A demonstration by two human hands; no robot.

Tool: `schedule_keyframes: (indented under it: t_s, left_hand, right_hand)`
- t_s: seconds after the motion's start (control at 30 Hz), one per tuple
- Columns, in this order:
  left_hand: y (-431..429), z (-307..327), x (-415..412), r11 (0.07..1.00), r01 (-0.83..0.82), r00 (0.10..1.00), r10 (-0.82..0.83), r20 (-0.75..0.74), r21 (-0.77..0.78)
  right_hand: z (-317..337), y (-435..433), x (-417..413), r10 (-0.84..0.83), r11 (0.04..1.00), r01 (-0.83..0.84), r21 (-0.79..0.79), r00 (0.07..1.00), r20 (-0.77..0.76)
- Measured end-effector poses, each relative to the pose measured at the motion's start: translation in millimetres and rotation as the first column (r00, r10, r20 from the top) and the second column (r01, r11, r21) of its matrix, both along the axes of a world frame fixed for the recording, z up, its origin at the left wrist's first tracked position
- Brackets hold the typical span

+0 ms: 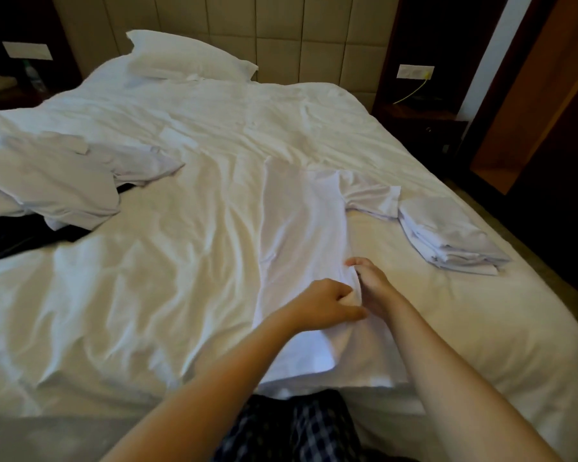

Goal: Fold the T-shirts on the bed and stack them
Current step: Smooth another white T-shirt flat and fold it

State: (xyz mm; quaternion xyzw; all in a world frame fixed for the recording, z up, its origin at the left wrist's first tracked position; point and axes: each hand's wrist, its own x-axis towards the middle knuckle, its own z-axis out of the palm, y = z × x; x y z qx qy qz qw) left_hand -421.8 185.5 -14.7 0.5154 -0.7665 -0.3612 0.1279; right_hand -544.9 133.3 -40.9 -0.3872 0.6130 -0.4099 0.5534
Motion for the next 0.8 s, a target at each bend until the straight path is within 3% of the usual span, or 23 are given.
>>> schedule_keyframes:
  t_s: [0.1,0.23,0.3,0.4,0.5,0.57,0.63,0.8]
  left_hand:
    - [7,-21,-30,1.0,-0.009,1.0,0.009,-0.028,0.003]
    - [19,-37,-52,0.998,-0.058,0.992,0.056,-0.11,-0.008]
    - [23,-38,-58,0.997,-0.07,0.985,0.068,-0.156,-0.011]
    - [27,-40,-60,0.998,-0.061,0.971,0.066,-0.23,0.029]
    - [31,-45,-57,0.995,-0.068,0.971,0.082,-0.223,0.07]
    - [33,-51,-53,0.995,-0.045,0.978,0.062,-0.201,0.087]
    - [36,-55,-51,0.994,-0.008,0.981,0.029,-0.191,0.107]
    - [40,-58,-44,0.99,-0.092,0.967,0.115,-0.228,0.11]
  right_hand:
    - [-8,13,-28,-0.051,0.986,0.021,0.168,0.983,0.178]
    - [-12,29,-44,0.105,0.963,-0.087,0.256,0.993,-0.058]
    - [-11,31,-47,0.094,0.974,-0.054,0.219,0.98,-0.176]
    - [-10,33,-52,0.005,0.99,0.021,0.136,0.982,-0.188]
    - [-23,45,-59,-0.032,0.979,0.09,0.184,0.955,-0.294]
    - [-30,55,-62,-0.061,0.969,0.125,0.212,0.956,-0.286]
    - [-33,59,-64,-0.095,0.975,0.154,0.159,0.94,-0.328]
    - [-43,70,-64,-0.089,0.992,0.118,0.049,0.914,-0.396]
